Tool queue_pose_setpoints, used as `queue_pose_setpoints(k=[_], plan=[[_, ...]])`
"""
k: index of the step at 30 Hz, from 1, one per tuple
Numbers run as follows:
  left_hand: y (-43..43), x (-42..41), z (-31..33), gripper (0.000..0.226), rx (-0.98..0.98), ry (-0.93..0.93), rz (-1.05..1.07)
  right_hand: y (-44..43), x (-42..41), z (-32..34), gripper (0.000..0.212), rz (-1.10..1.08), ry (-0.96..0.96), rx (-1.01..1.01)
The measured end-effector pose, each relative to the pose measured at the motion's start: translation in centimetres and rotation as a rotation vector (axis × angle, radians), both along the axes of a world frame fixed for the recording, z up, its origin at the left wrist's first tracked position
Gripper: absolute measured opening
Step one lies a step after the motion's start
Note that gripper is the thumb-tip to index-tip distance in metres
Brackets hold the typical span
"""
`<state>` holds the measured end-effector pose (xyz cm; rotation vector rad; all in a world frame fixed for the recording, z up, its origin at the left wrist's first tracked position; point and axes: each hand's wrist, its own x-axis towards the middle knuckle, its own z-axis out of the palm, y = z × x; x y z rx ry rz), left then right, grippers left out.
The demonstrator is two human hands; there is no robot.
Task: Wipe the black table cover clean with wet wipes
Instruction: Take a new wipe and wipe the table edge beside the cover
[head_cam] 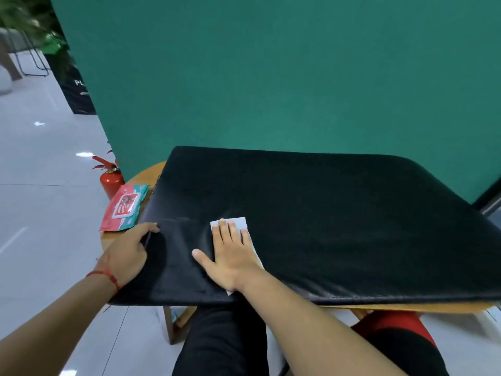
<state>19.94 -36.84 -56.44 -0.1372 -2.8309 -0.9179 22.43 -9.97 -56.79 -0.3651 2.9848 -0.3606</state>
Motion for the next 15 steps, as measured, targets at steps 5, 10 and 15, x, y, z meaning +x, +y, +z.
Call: queue_pose_setpoints(k=[5, 10, 15], plan=[[-1.4, 0.8, 0.8, 0.052, 0.033, -0.016, 0.014, -6.7, 2.4, -0.7, 0.098, 0.184, 0.040, -0.021], [-2.1, 1.7, 0.7, 0.040, 0.104, -0.054, 0.140, -6.8, 3.1, -0.8, 0.090, 0.308, 0.036, -0.039], [-1.0, 2.3, 0.1, 0.041, 0.138, -0.033, 0.105, -2.5, 3.5, -0.2, 0.078, 0.264, 0.088, -0.036]])
